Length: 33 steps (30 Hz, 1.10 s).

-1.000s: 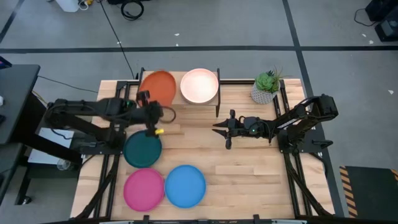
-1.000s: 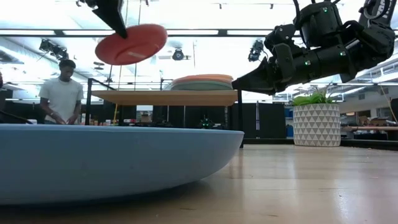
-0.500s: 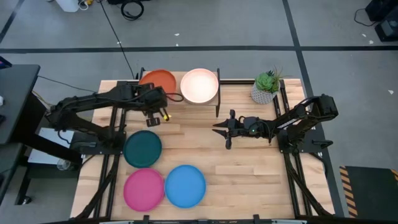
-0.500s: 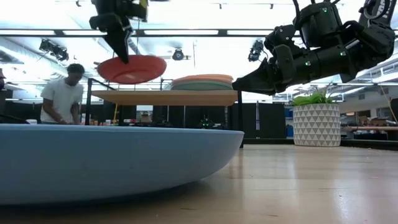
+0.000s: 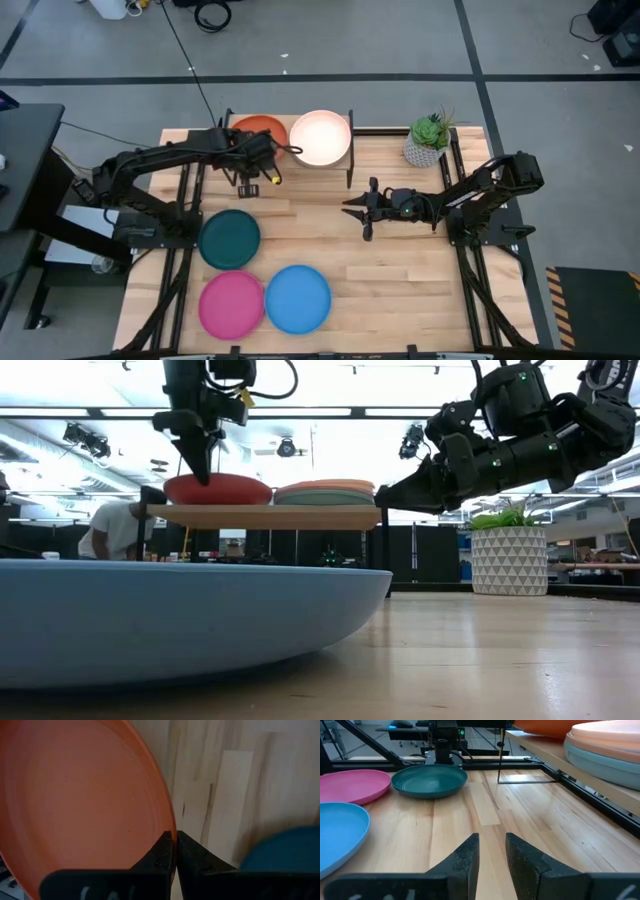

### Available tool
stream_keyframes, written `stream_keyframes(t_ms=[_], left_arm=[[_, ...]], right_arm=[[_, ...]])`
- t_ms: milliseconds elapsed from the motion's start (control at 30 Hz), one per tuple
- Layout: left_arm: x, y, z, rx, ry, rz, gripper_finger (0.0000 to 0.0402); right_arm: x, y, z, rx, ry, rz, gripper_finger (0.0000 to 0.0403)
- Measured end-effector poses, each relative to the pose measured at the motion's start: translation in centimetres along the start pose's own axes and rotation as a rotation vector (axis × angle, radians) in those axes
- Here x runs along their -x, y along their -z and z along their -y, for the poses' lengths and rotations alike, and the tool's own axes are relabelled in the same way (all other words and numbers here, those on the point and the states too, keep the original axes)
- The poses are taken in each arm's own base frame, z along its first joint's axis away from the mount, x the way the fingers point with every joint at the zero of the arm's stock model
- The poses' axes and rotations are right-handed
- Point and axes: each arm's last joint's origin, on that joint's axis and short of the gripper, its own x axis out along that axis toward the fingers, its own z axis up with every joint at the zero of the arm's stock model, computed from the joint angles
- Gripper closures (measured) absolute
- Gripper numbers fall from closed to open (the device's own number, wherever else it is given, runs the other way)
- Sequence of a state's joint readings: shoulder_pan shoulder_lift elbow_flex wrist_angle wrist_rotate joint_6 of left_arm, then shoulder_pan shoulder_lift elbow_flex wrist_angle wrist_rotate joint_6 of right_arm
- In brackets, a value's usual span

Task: Place and stack plates onto a shelf
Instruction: Put the orange plate on the shelf, then stack the green plate on top of the orange plate on the shelf

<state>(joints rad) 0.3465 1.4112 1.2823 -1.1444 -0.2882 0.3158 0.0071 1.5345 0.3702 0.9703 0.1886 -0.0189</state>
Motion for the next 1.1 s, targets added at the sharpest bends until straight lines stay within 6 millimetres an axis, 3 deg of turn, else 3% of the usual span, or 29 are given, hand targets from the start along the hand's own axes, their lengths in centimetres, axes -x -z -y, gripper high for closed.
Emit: stream_keyframes(t_ms=[667,933,1100], left_arm=[[-0.1,0.4,-0.9,0.092,-0.049,-0.03,0.0307],[3.8,-1.0,0.0,0.084,-0.158,0.045,0.0266],[5.9,-1.2,1.8,0.18,-0.036,0.082,0.0247]], right_arm=[[0.0,0.1,0.0,0.004,0.002,-0.005,0.0301],[0.0,0.1,0.0,0.004,0.002,-0.007,0.0301],[0.0,0.1,0.0,0.004,0.002,-0.009,0.0301]])
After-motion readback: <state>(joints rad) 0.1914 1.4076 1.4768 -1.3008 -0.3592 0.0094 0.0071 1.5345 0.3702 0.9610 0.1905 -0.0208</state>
